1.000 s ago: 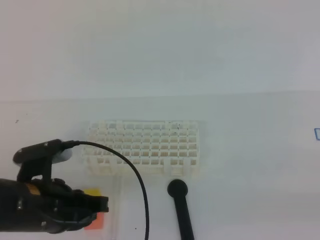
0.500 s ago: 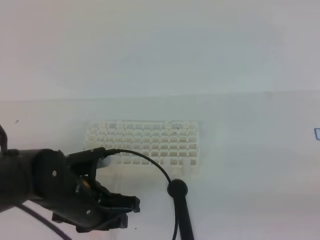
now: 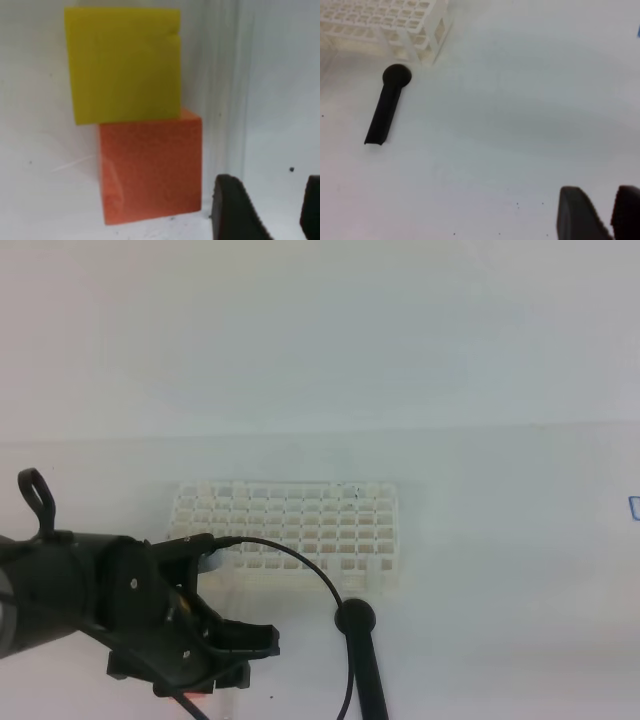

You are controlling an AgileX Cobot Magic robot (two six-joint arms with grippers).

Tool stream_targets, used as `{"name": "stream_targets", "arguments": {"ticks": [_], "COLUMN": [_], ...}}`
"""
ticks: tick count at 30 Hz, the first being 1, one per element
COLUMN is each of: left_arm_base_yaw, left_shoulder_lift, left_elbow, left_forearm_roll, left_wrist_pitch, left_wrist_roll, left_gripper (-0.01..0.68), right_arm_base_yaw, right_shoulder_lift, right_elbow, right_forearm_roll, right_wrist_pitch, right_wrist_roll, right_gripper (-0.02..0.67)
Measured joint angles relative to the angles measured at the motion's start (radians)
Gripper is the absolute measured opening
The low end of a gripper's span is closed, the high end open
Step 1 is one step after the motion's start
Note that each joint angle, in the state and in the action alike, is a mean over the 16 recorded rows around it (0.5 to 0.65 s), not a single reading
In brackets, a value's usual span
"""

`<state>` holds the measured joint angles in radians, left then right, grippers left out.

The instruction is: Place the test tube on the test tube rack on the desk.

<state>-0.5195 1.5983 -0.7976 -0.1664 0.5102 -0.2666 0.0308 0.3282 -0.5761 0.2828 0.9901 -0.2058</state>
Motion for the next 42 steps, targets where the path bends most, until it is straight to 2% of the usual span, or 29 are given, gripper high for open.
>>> {"name": "stream_targets", "arguments": {"ticks": [26, 42], "left_arm_base_yaw": [0.0, 0.0], "left_shoulder_lift": [0.118, 0.113], "left_elbow": [-0.037, -0.04], "left_forearm_roll": [0.044, 0.043], "left_wrist_pitch": [0.022, 0.032], "left_wrist_roll": [-0.034, -0.058], "left_gripper": [0.286, 0.125], "right_arm_base_yaw": [0.0, 0.0], "right_shoulder_lift": [0.0, 0.0], "right_elbow": [0.0, 0.0], "right_forearm_roll": [0.009, 0.02], "right_wrist_pitch": [0.004, 0.0], "right_wrist_roll": [-0.027, -0.051], "right_gripper": [0.178, 0.178]}}
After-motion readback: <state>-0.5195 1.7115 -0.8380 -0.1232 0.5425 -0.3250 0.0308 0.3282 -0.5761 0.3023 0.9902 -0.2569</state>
